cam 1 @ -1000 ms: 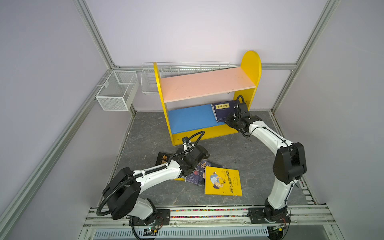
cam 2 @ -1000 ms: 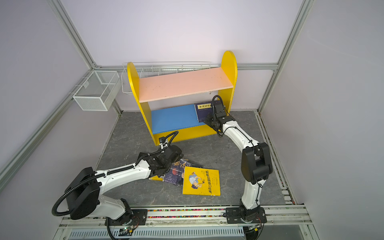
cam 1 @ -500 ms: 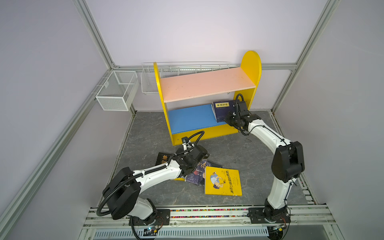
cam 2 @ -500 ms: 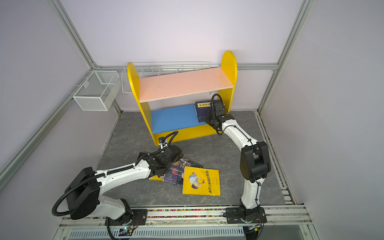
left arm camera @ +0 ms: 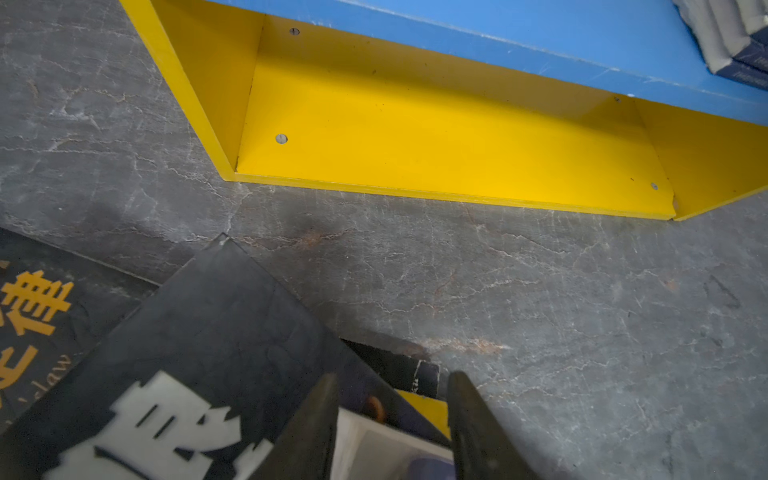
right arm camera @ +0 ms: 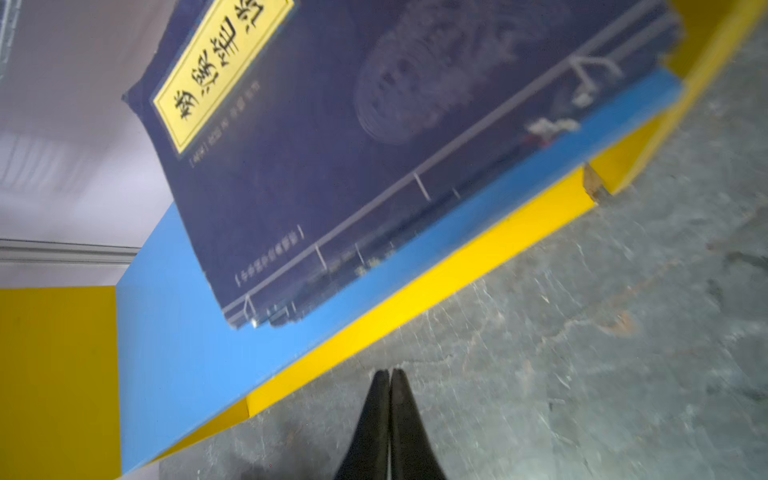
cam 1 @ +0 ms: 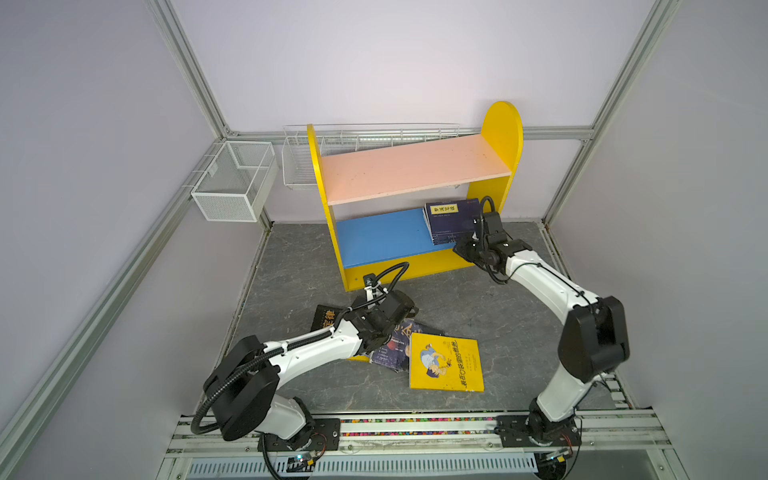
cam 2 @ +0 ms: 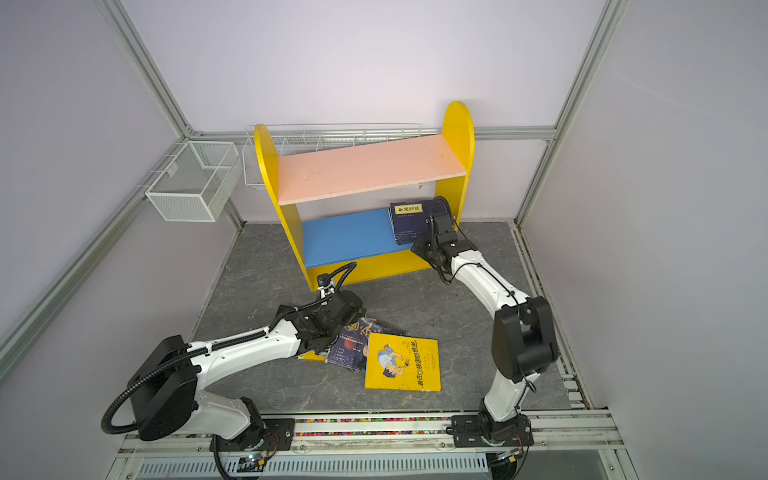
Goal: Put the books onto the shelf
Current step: 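Reach both grippers down to the yellow cartoon-cover book on the floor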
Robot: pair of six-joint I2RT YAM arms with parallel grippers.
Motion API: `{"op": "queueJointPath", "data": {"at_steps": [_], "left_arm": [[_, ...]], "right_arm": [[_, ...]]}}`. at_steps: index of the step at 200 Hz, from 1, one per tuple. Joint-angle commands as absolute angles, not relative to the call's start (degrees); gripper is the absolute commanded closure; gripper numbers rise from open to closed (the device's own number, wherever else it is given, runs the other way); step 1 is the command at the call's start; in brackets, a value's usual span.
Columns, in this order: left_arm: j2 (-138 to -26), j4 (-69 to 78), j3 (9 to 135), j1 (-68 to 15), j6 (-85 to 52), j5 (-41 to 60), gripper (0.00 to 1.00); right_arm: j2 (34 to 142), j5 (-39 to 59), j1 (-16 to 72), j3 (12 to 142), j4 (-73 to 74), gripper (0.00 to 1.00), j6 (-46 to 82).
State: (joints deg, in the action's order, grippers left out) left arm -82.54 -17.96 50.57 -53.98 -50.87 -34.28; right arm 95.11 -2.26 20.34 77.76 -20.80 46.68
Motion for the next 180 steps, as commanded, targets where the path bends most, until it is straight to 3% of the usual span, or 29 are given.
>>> {"op": "queueJointPath", "data": {"at_steps": [1,12,29,54,82,137,180], "left_arm": [[-80.25,-19.68,52.73,-53.74,-45.05,-31.40,0.55],[-79.94,-19.82,52.73,-54.33,-42.96,-29.42,0.55],[-79.31,-19.96,52.56,-56.51,-38.45,-27.01,0.53],[-79.27,-20.71,51.98,-60.01,-33.54,-20.19,0.47],[-80.36,-22.10,49.77,-62.57,-31.72,-14.36,0.41],[-82.81,-24.82,47.86,-62.81,-31.69,-8.05,0.39],[-86.05,-25.62,47.47,-62.75,-31.43,-4.10,0.39]], "right_arm": [[85.77,-1.26,20.03,69.65,-23.00,0.83,47.78],[82.01,0.25,19.71,64.25,-25.13,0.74,48.39],[77.84,5.31,18.87,58.01,-29.18,0.50,46.58],[76.72,13.88,18.02,54.59,-40.72,0.29,36.09],[77.69,17.28,18.34,47.59,-47.84,0.27,27.24],[79.31,19.88,18.72,36.79,-42.79,0.26,26.25],[84.25,27.50,19.53,34.45,-34.09,0.29,27.25]]}}
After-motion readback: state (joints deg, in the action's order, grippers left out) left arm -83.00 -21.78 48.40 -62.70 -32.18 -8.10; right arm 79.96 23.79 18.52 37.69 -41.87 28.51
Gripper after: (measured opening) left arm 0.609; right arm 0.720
